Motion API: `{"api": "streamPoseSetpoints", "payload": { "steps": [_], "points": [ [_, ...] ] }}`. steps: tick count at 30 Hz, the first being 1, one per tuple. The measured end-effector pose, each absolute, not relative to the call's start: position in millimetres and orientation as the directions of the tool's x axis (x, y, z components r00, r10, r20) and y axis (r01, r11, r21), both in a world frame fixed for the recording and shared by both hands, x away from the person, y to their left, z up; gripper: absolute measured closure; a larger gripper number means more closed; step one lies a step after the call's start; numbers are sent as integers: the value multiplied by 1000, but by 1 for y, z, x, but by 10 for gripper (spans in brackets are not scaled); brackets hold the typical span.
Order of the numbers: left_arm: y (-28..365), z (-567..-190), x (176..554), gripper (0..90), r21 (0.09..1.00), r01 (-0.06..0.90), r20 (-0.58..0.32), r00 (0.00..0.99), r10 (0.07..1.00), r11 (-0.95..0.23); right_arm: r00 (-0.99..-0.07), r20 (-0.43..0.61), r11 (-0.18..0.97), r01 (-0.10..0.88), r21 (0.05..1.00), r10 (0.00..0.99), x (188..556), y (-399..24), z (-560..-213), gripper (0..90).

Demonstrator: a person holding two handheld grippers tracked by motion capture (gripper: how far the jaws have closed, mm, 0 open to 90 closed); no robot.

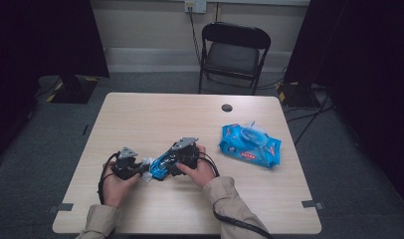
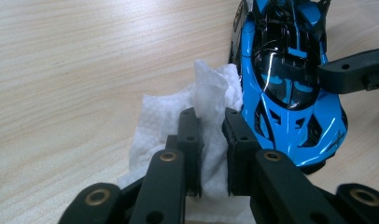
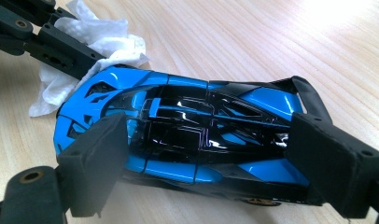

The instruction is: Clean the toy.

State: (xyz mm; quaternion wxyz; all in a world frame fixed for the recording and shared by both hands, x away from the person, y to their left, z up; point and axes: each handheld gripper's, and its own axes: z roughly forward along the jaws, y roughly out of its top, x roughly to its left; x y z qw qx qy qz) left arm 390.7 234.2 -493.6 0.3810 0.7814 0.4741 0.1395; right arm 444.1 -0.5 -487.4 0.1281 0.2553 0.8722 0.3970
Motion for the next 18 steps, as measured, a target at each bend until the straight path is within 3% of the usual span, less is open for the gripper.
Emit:
{"api": "streamPoseSetpoints", "payload": {
  "steps": [18],
  "points": [
    [232,-492,378,809,708,642,-125,525,842,-295,-838,-20,557,344,756,545,445,0,-487,125]
  ]
}}
